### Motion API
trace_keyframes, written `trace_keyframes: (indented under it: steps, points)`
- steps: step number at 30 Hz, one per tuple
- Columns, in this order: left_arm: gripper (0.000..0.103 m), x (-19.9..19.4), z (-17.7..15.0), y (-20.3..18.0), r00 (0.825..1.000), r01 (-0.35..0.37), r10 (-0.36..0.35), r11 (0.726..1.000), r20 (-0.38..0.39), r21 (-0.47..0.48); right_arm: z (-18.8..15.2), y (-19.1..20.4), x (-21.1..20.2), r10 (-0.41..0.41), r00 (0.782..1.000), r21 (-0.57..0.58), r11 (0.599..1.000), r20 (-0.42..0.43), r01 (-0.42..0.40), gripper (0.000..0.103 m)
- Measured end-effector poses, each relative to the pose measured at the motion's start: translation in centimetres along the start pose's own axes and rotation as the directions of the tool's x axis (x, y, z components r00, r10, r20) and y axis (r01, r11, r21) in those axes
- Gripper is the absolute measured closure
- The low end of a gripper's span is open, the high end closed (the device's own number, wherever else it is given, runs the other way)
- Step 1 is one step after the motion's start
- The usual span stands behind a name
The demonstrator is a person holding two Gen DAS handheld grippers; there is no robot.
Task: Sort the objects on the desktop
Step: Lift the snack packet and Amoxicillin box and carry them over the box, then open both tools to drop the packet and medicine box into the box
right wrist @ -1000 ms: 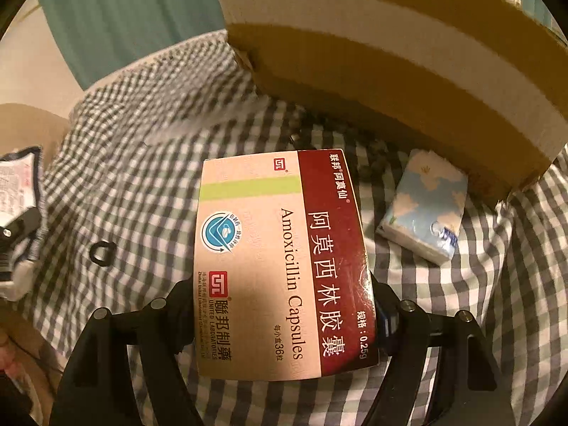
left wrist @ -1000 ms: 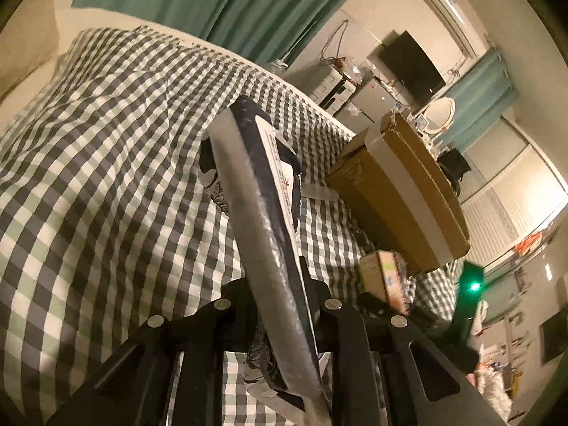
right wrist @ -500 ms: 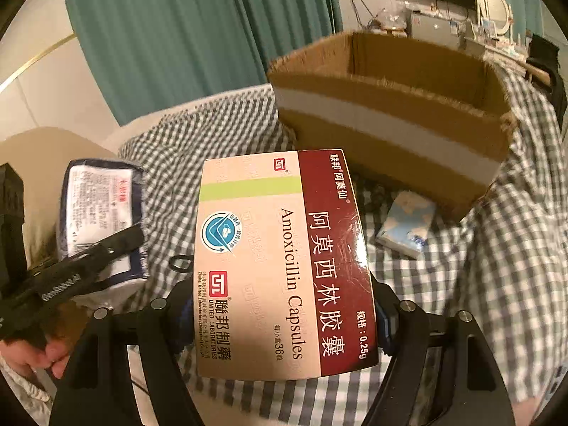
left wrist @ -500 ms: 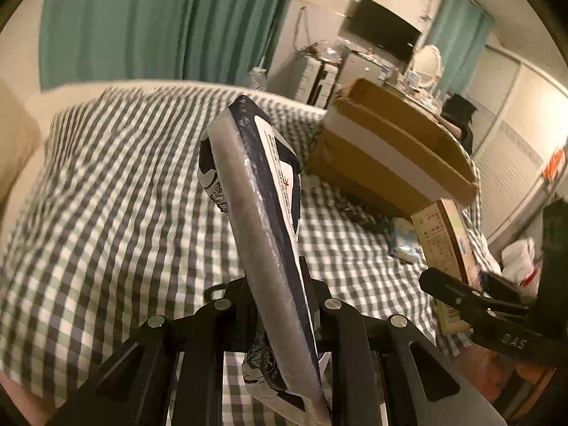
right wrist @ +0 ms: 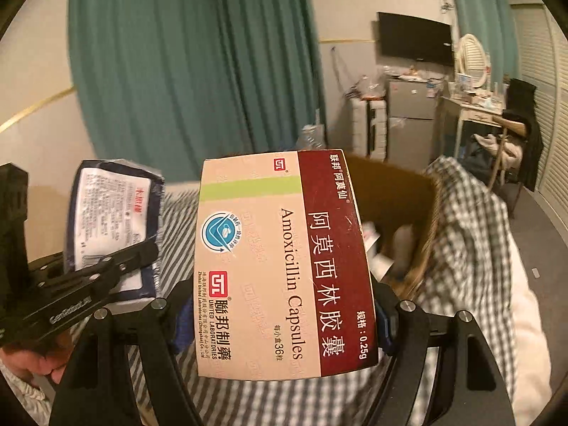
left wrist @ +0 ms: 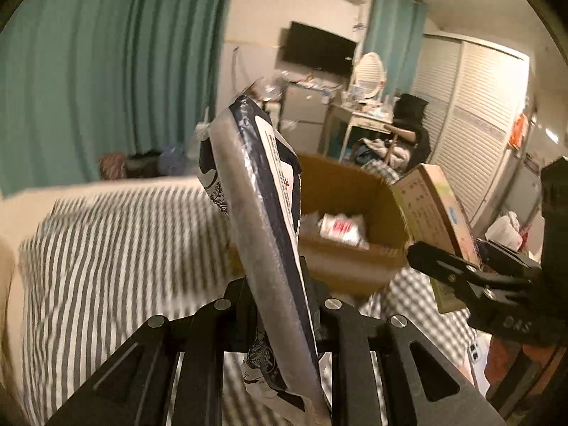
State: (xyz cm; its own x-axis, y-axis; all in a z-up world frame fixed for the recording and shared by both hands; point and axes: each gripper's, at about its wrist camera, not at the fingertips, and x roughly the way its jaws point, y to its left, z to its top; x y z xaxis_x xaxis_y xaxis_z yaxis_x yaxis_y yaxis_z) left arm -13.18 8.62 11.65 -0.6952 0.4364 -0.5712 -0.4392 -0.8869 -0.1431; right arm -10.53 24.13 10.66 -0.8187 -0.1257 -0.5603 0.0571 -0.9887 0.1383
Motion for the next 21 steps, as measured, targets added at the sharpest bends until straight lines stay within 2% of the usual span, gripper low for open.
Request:
trace_keyframes:
  steps: [2,5,9,13,14,16,17,18,21]
  points:
    - [0.085,1.7,2.2,-1.5,1.0,0.02,-0.021,0.999,0.009,0.039,1.6,-1.8,1.2,-0.023,1.0,0.033,0.999,0.011,0.022,0.028]
    - [0.085,5.3,4.5,-2.9,0.999,0.043,-0.042,0.996,-0.009,0.083,3.2,-4.7,4.5,-0.05,0.998,0.085,0.995,-0.023,0.051,0.028]
    - [0.085,12.0,6.0,-4.2,0.996,0.055,-0.048,0.993,-0.074,0.108,3.6,-7.9,9.6,-0.11,0.99,0.129,0.984,-0.084,0.121,0.028]
    - [0.085,16.7,5.9,-4.5,0.992,0.042,-0.03,0.993,-0.12,0.106,3.2,-10.7,13.0,-0.105,0.989,0.205,0.971,-0.103,0.124,0.027]
    - [0.08,17.6,5.9,-4.4,0.992,0.038,-0.026,0.995,-0.122,0.097,3.0,-11.1,13.4,-0.11,0.989,0.219,0.967,-0.101,0.13,0.027]
    - [0.042,18.5,5.4,-4.6,0.992,0.022,-0.012,0.996,-0.124,0.082,2.7,-11.9,13.8,-0.151,0.985,0.246,0.955,-0.085,0.168,0.016]
    - [0.021,18.8,5.3,-4.4,0.991,-0.054,0.063,0.996,-0.12,0.076,2.6,-12.2,13.6,-0.159,0.985,0.263,0.95,-0.064,0.17,0.016]
    - [0.009,19.0,4.9,-4.0,0.987,-0.094,0.103,0.993,-0.12,0.074,2.6,-12.4,13.5,-0.146,0.988,0.273,0.949,-0.052,0.155,0.016]
    - [0.009,18.2,4.3,-3.3,0.985,-0.118,0.126,0.99,-0.116,0.071,2.4,-12.1,12.4,-0.144,0.989,0.292,0.946,-0.018,0.143,0.016]
